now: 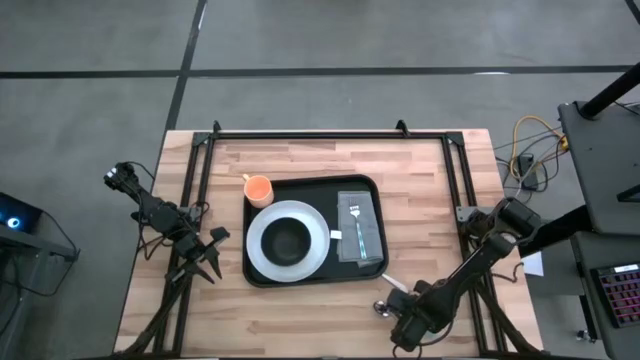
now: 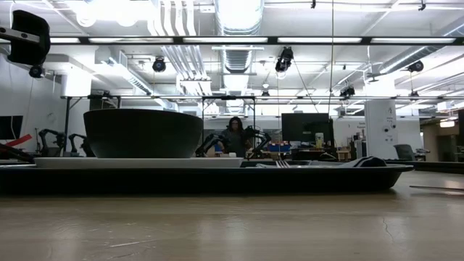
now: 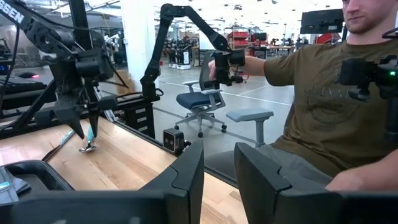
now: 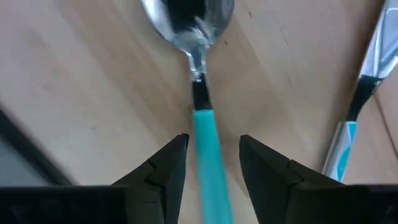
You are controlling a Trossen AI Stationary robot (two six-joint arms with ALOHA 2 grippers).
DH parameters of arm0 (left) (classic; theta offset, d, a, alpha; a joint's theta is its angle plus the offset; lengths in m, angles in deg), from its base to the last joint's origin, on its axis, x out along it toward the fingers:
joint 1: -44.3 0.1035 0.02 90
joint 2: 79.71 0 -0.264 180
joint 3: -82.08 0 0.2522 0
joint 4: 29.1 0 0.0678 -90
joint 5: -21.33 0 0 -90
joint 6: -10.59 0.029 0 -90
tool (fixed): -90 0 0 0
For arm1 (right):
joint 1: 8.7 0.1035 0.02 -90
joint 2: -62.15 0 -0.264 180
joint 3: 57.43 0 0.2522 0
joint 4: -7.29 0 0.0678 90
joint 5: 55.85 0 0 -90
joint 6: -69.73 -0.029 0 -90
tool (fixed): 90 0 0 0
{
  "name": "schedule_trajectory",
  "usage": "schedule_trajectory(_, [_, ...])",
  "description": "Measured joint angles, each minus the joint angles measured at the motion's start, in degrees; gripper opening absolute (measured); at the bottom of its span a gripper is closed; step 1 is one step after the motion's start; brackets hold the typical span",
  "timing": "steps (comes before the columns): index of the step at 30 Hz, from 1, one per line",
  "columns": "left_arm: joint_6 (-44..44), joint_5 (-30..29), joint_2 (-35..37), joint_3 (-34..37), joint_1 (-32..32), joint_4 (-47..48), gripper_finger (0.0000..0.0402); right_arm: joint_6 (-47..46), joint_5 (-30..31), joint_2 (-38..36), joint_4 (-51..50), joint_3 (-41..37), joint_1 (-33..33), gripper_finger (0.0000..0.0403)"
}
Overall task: Set up tray
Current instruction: Put the green spoon to the left of the blue fork on gray table napkin on the black serving tray
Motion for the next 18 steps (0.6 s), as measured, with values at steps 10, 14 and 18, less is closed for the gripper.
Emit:
schedule_trajectory(10, [0.00,0.00,0.00,0.00,0.00,0.00,0.0071,0.82,-2.14,4.08,-0.07,0.42,-0.07,0.0109])
schedule_trajectory(14, [0.00,0.00,-0.02,0.00,0.00,0.00,0.0071,-0.69,-4.90,3.70,0.19,0.28,-0.32,0.0075])
schedule_trajectory(18, [0.00,-0.02,-0.02,0.00,0.00,0.00,0.0071,-5.39,-5.94,2.45,-0.61,0.11,-0.83,0.0034])
